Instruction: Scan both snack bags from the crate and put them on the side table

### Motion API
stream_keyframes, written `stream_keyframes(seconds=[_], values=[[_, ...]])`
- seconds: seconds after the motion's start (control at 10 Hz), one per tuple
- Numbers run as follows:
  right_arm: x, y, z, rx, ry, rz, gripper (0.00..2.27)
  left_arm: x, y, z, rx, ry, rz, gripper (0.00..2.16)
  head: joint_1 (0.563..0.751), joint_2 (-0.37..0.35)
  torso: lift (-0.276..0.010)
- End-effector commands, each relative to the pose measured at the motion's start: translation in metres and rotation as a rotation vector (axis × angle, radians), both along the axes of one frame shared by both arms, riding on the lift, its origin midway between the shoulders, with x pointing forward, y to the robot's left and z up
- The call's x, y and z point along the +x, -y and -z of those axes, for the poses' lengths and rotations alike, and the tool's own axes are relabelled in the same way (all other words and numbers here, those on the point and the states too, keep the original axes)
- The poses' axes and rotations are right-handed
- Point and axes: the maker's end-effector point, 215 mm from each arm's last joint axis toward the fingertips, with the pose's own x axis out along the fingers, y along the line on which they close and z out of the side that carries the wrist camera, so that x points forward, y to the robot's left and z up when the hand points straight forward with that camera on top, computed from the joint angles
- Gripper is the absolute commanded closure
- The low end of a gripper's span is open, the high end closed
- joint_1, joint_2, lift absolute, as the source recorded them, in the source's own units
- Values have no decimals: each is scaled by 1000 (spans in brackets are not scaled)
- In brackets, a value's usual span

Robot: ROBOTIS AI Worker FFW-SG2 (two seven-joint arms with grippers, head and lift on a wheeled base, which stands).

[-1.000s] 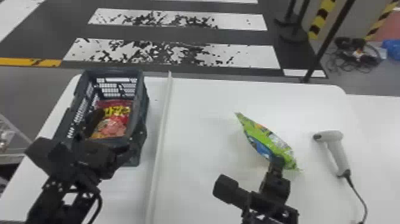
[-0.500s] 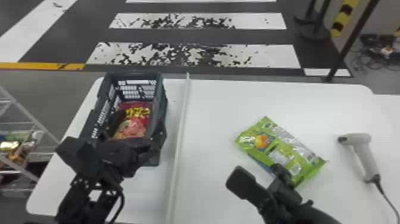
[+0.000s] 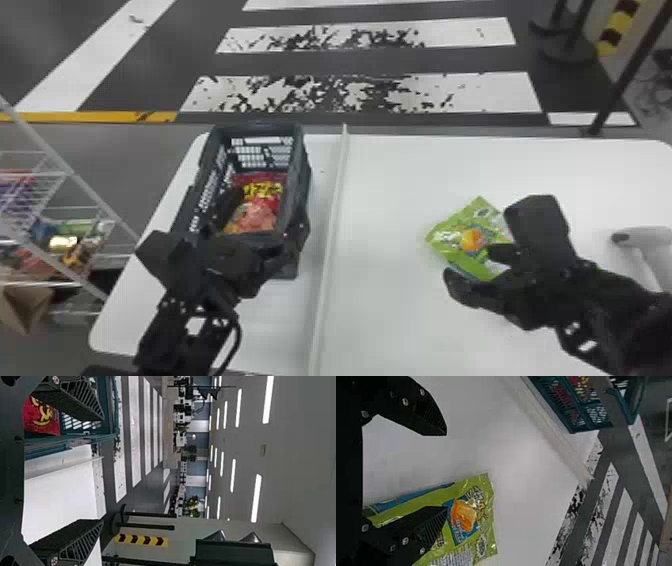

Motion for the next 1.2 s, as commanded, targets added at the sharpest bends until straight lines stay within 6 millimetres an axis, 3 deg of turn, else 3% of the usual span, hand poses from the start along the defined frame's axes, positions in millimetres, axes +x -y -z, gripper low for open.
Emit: stream_keyframes(seconds=[0.0,0.1,0.2,0.4,0.6,0.9,1.1], values=[[16,21,-17,118,37,66,866,0,0,0,-1,1,0,80,695,129,-87],[23,39,-18,138,39,116,1848,1,0,1,-2,-1,-2,80,695,120,-87],[22,55,-12,128,26,153,2253,1,1,2,-5,-3,-2,80,695,98,-87],[6,41,1,171,-24,83,2253,1,0,3,-5,-4,-3,80,695,58,-87],[9,12,12,182,-16,9,2253,1,1,3,-7,-4,-3,80,695,77,-87],[31,-15,44,144,-50,-55,2253,-2,0,3,-6,-7,-4,80,695,122,-87],[51,-23,54,121,-46,-76,2253,-3,0,4,-5,-8,-5,80,695,138,-87]])
